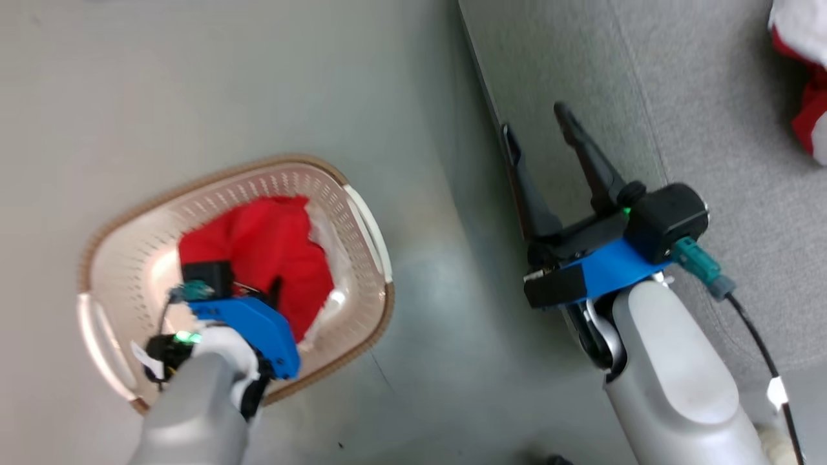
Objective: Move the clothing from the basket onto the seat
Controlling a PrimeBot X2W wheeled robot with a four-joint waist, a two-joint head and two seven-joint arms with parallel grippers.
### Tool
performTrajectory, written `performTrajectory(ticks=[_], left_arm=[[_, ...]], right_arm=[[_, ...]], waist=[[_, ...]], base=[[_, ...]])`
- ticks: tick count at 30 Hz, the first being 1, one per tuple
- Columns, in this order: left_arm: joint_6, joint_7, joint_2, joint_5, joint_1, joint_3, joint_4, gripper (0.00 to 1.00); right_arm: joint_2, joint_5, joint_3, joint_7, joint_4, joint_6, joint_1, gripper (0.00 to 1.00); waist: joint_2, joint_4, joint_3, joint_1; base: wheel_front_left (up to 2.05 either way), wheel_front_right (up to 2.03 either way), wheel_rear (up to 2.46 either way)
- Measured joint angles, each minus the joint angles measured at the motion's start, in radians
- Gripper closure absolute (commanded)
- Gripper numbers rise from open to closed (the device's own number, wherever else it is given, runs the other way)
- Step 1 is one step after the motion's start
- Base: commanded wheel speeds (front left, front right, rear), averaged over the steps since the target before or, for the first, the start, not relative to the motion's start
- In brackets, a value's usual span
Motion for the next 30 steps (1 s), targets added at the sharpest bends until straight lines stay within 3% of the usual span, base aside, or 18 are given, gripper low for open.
performTrajectory(ticks=[8,15,22,30], left_arm=[[0.000,0.068,-0.003,-0.182,0.109,-0.275,-0.190,1.00],[0.000,0.071,-0.004,-0.273,0.120,-0.438,-0.272,1.00],[0.000,0.077,-0.004,-0.359,0.100,-0.557,-0.340,1.00],[0.011,0.063,-0.004,-0.425,-0.035,-0.646,-0.408,1.00]], right_arm=[[0.001,-0.032,-0.013,0.046,0.067,0.000,0.101,0.00],[-0.002,-0.032,-0.006,0.088,0.078,0.000,0.194,0.00],[-0.009,-0.029,-0.015,0.132,0.059,0.000,0.286,0.00],[-0.012,-0.025,-0.005,0.172,0.015,0.000,0.332,0.00]], waist=[[0.0000,0.076,-0.216,-0.0001],[0.0000,0.132,-0.404,-0.0003],[0.0000,0.186,-0.567,-0.0003],[0.0000,0.239,-0.685,-0.0002]], base=[[0.00,0.00,0.00],[0.00,0.00,0.00],[0.00,0.00,0.00],[0.00,0.00,0.00]])
